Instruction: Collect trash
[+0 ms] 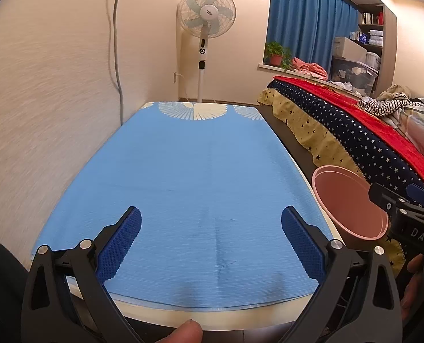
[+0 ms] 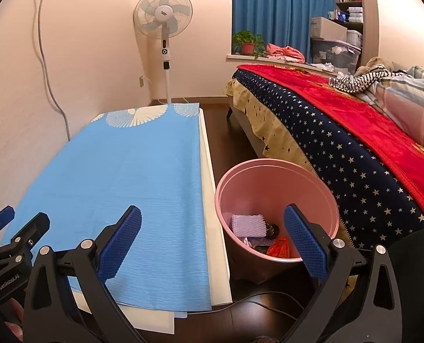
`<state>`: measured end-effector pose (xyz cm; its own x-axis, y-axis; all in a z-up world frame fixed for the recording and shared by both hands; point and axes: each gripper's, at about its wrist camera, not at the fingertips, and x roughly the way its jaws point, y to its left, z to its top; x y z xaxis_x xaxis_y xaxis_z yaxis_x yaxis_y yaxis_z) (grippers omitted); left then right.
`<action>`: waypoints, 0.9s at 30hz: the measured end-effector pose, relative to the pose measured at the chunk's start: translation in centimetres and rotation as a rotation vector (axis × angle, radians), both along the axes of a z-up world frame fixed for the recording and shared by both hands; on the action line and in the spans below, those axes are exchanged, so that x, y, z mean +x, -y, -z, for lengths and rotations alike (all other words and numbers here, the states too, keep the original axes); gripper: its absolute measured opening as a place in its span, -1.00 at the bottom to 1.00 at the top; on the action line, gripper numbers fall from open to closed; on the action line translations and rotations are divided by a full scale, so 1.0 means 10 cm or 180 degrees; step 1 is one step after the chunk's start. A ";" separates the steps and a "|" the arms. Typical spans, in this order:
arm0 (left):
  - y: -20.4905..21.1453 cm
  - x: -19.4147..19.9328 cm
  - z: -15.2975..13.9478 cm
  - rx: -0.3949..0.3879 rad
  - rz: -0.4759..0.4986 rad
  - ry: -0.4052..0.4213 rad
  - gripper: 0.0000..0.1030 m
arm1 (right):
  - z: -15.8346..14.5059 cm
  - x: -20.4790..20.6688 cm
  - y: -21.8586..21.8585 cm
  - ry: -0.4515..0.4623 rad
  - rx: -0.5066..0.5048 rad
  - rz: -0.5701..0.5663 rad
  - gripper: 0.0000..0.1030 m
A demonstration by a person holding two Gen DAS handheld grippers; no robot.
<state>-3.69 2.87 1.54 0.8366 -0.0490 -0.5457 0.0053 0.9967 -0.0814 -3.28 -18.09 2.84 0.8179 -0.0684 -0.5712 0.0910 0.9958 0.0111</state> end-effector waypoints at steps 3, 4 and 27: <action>0.00 0.00 0.00 0.0000 -0.0003 -0.0003 0.85 | 0.00 0.00 0.00 0.0012 0.0006 -0.0008 0.90; 0.00 0.00 0.01 -0.0001 -0.0003 -0.0011 0.85 | 0.00 0.00 0.00 0.0011 0.0005 -0.0012 0.90; -0.03 0.01 0.04 -0.0004 -0.0015 -0.0073 0.85 | 0.03 0.01 0.02 -0.0013 -0.0004 -0.0004 0.90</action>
<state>-3.58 3.13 1.09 0.8241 -0.0458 -0.5647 -0.0013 0.9966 -0.0827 -3.14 -18.25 2.57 0.8157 -0.0682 -0.5744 0.0899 0.9959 0.0094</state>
